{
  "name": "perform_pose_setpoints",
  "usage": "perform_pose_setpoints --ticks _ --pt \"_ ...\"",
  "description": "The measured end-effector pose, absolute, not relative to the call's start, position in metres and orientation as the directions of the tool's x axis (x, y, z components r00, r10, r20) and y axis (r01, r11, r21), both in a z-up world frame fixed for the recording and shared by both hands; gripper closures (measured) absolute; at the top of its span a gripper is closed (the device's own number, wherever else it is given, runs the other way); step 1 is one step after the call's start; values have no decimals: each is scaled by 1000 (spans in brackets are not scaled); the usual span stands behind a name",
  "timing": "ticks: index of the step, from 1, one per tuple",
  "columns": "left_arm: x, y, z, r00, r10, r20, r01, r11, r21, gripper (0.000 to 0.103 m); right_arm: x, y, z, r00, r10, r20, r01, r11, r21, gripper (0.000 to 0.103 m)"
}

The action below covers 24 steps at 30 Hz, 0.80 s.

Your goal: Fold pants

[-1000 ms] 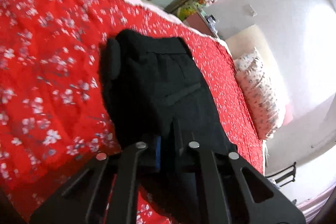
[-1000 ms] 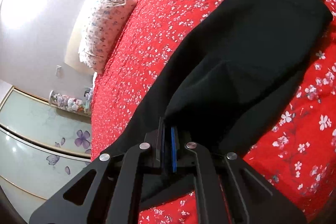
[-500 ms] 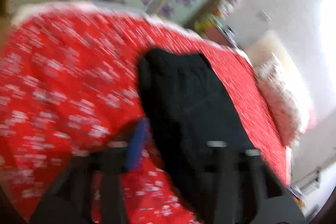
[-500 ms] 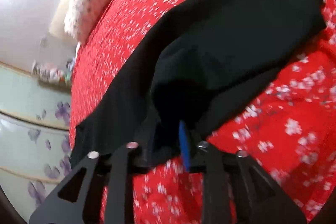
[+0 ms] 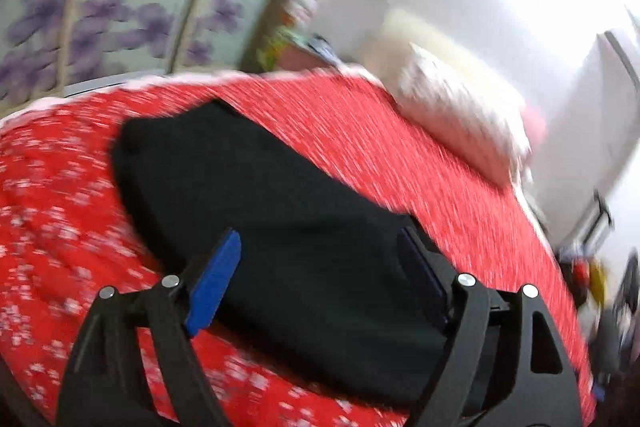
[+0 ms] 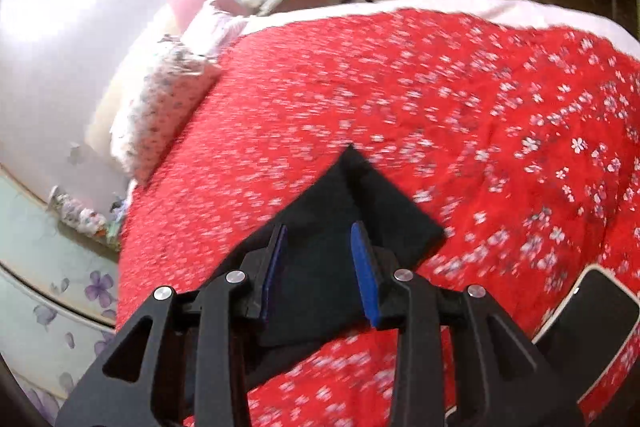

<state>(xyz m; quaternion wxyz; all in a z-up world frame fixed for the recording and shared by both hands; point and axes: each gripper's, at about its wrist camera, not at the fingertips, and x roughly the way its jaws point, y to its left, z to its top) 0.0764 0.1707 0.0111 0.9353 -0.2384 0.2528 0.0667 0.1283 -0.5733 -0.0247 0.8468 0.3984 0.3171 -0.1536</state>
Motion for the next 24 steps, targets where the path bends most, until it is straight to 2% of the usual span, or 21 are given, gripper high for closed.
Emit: perform_pose_setpoints --ticks 5,9,11,13,14,15,17,24 --pt "91 136 -3 830 -26 -557 -182 931 -316 19 153 -569 -58 639 58 -767 544 671 504 68" --pt "94 133 -13 818 -11 -575 -178 946 -271 17 162 -553 -51 597 35 -802 499 766 405 68" --pt "90 137 -14 816 -14 -578 -184 942 -282 16 170 -536 -49 558 -29 -829 460 842 280 67" --pt "93 142 -15 812 -16 -584 -194 935 -295 16 174 -534 -49 543 -71 -837 445 870 215 70" --pt "93 142 -16 810 -16 -587 -198 934 -299 16 174 -533 -49 542 -87 -836 444 874 198 73" --pt "93 141 -16 808 -16 -589 -201 932 -301 15 174 -535 -46 551 -93 -830 444 874 197 86" --pt "92 138 -18 807 -17 -591 -202 932 -301 14 171 -540 -37 596 -90 -798 441 868 231 95" --pt "94 132 -19 803 -16 -595 -186 943 -276 12 167 -552 1 713 -262 -651 474 863 172 98"
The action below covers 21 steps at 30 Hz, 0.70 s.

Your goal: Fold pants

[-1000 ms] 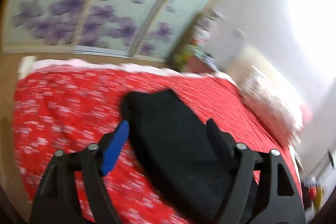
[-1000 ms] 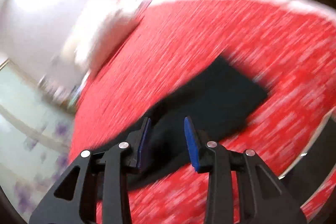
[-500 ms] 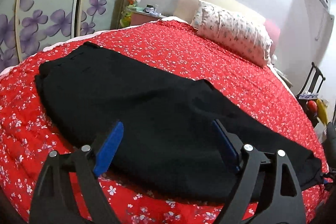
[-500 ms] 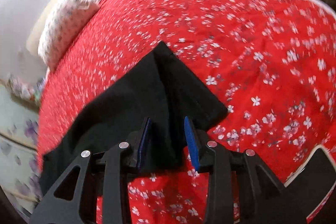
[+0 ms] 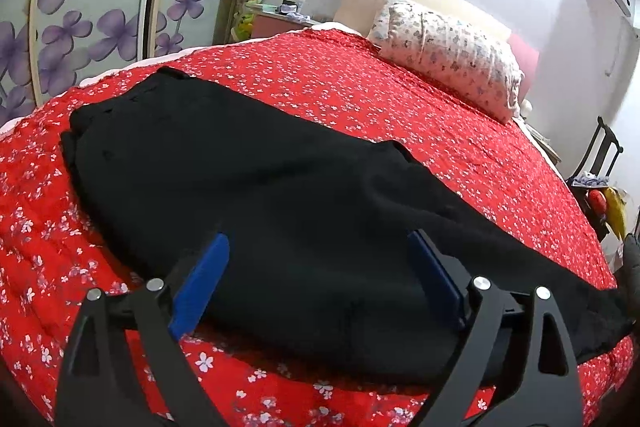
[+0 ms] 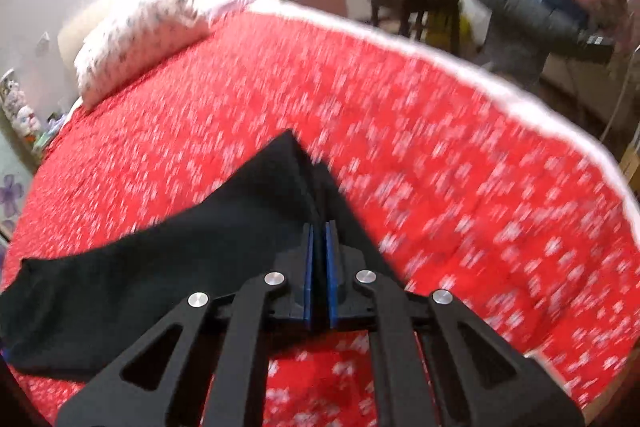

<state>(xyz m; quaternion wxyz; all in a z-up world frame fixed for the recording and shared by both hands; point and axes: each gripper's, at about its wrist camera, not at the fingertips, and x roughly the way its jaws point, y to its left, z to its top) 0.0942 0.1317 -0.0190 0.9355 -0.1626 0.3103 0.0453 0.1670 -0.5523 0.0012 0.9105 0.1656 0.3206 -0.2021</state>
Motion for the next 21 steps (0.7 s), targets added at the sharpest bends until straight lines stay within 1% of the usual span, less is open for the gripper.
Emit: perform_pose_setpoints --ticks 2,3,4,5,7,8,10,11,12,13,14,15,17,19,21 --pt "95 131 -19 803 -15 -596 -184 944 -272 12 168 -546 10 741 -308 -597 464 877 123 98" --pt "95 131 -19 803 -16 -596 -184 944 -272 12 168 -543 11 739 -332 -587 464 882 85 98" --pt "95 131 -19 802 -16 -597 -184 944 -273 12 173 -543 7 704 -358 -613 479 877 39 98" --pt "95 130 -20 801 -18 -599 -185 943 -275 12 180 -545 1 669 -358 -652 496 868 32 98" --pt "95 131 -20 799 -20 -601 -186 942 -279 12 191 -561 -27 577 -307 -757 539 840 70 98" --pt "95 132 -20 799 -20 -601 -185 942 -279 12 193 -568 -39 551 -280 -786 555 826 94 97" --pt "95 132 -19 800 -20 -599 -186 942 -279 12 191 -571 -42 547 -277 -790 562 821 102 93" --pt "95 133 -19 801 -21 -599 -185 942 -281 12 191 -571 -38 533 -295 -793 573 816 82 90" --pt "94 134 -19 801 -21 -598 -186 941 -283 11 191 -570 -34 509 -325 -797 598 800 56 73" --pt "94 135 -19 803 -20 -596 -189 940 -286 10 191 -569 -31 495 -348 -796 618 785 41 46" --pt "94 135 -19 804 -18 -595 -192 938 -287 10 187 -568 -24 510 -368 -777 630 775 46 38" --pt "94 136 -19 804 -17 -595 -194 937 -290 10 184 -565 -19 536 -379 -755 629 775 58 37" --pt "95 136 -18 804 -21 -595 -194 936 -295 9 177 -554 -4 607 -381 -698 597 798 84 38" --pt "95 135 -17 806 -26 -591 -188 936 -297 8 176 -538 7 687 -316 -654 512 850 127 40" --pt "95 134 -15 812 -33 -582 -175 939 -297 6 182 -521 7 735 -185 -652 385 905 178 40"
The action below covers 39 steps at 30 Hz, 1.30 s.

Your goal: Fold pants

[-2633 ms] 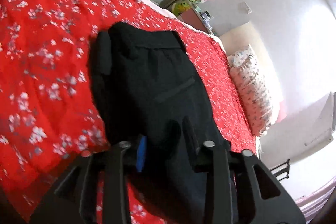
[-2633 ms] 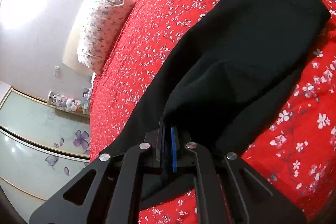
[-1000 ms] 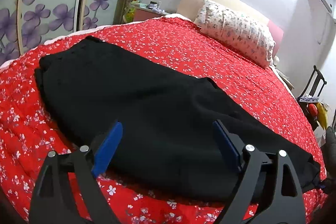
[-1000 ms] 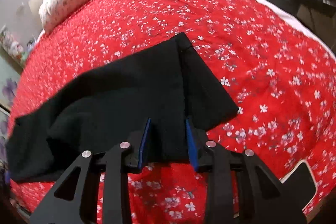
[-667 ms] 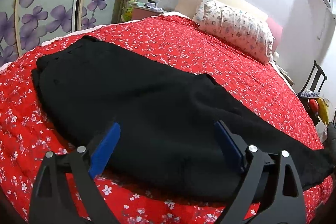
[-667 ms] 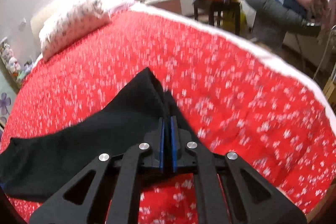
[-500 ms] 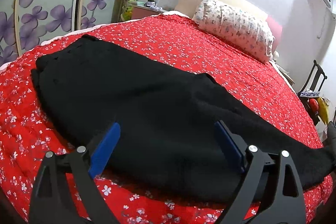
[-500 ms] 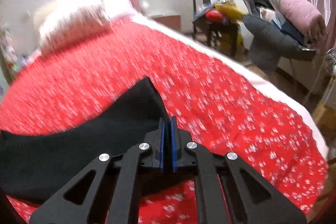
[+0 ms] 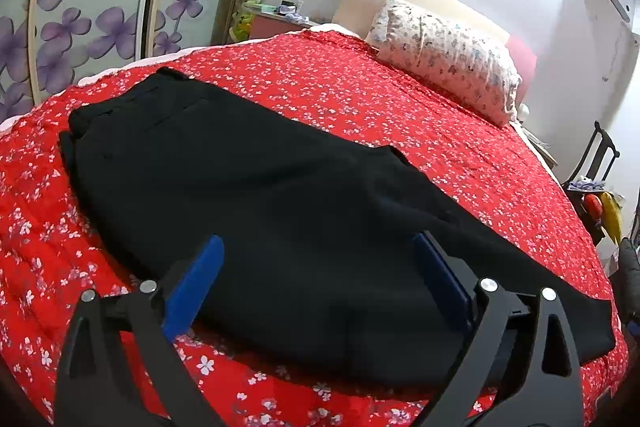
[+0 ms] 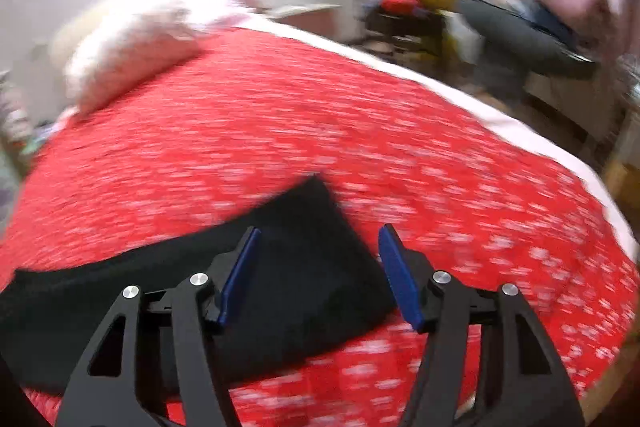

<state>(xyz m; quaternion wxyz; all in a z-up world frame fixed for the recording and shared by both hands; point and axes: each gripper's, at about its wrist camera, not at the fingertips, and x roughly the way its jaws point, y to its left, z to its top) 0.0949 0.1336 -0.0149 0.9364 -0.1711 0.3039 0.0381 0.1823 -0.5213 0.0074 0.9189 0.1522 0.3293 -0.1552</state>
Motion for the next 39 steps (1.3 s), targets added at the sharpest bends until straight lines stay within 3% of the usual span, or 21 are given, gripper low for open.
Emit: perform_pose_setpoints --ticks 2,4,7,10,12,15,19,25,33,39 --pt "95 133 -14 818 -41 -574 -163 940 -299 4 194 -511 -7 690 -104 -716 340 920 195 40" --pt "98 135 -18 800 -39 -598 -175 939 -297 2 207 -516 -36 542 -123 -832 422 895 142 39" --pt "108 144 -34 744 -45 -667 -219 927 -306 3 207 -512 -34 529 -183 -828 457 884 97 45" --pt "107 145 -31 762 -50 -646 -214 922 -324 2 197 -467 10 724 -135 -676 279 954 109 45" --pt "104 148 -28 777 -65 -626 -216 907 -361 2 199 -419 31 800 16 -599 82 987 136 45" --pt "102 154 -28 785 -109 -610 -238 856 -458 2 226 -337 39 752 276 -599 -208 961 182 45" --pt "98 154 -22 797 -105 -595 -250 839 -483 2 276 -227 29 620 434 -654 -443 881 166 50" --pt "92 160 -11 829 -67 -556 -247 846 -472 2 320 -119 -9 511 370 -776 -594 804 -8 54" --pt "97 179 -15 819 -93 -566 -245 836 -492 2 349 -80 -53 396 298 -868 -660 750 -44 55" --pt "96 191 -21 806 -142 -575 -262 785 -562 2 349 -84 -58 367 323 -872 -656 754 2 92"
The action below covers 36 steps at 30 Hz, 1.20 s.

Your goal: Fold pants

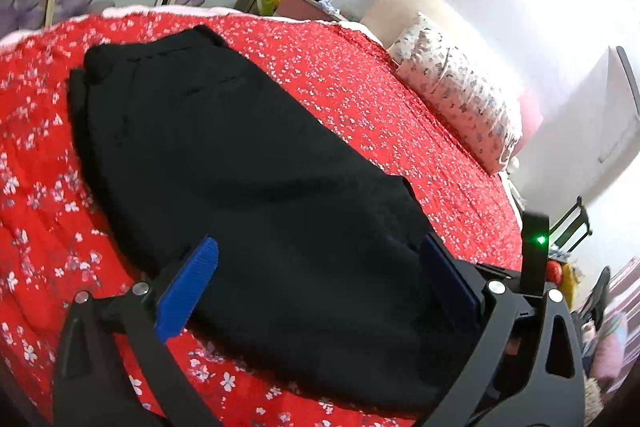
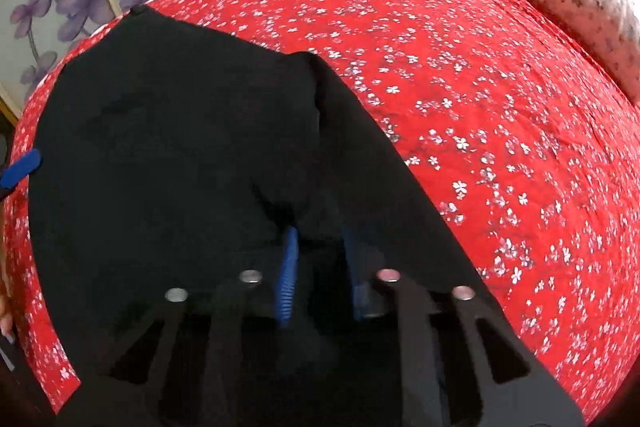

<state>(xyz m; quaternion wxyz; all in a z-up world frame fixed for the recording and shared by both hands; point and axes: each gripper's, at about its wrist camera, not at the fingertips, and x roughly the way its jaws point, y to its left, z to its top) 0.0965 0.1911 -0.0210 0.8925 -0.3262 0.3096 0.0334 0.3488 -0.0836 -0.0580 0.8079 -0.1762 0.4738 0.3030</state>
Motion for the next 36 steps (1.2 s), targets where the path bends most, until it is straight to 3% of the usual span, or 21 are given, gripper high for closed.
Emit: perform_pose_setpoints --ticks 6,13,15,17,18,19,22,25,27,28,31,36 --pt "92 187 -17 818 -137 -559 -243 798 -552 2 361 -82 -34 515 297 -804 -580 811 -72 95" --pt "98 184 -20 806 -113 -581 -258 816 -517 2 363 -66 -67 595 158 -788 -564 780 -270 92" --pt "99 185 -22 801 -111 -588 -265 816 -514 2 367 -77 -59 568 172 -805 -538 818 -205 83" --pt "100 186 -21 800 -108 -591 -266 819 -509 2 372 -101 -41 560 189 -807 -463 879 -115 60" --pt "100 186 -21 800 -104 -591 -267 819 -507 2 372 -120 -28 570 220 -791 -411 911 -43 39" --pt "100 187 -20 803 -103 -587 -268 818 -509 2 368 -135 -21 574 264 -775 -385 923 29 33" --pt "99 189 -19 812 -106 -574 -262 812 -521 2 359 -184 -7 534 466 -706 -323 883 339 33" --pt "99 187 -14 831 -109 -545 -238 817 -526 2 353 -205 -26 450 562 -694 -257 826 501 34" --pt "101 183 -12 835 -103 -540 -226 831 -508 2 357 -209 -51 423 493 -760 -171 867 468 34" --pt "104 182 -15 825 -95 -557 -232 841 -488 2 359 -212 -65 413 438 -798 -132 896 423 40" --pt "112 190 -29 785 -93 -612 -277 831 -482 3 349 -216 -65 442 434 -785 -129 897 422 44" --pt "105 197 -20 831 -115 -544 -215 836 -505 2 279 -208 -47 331 607 -722 -299 794 530 38"
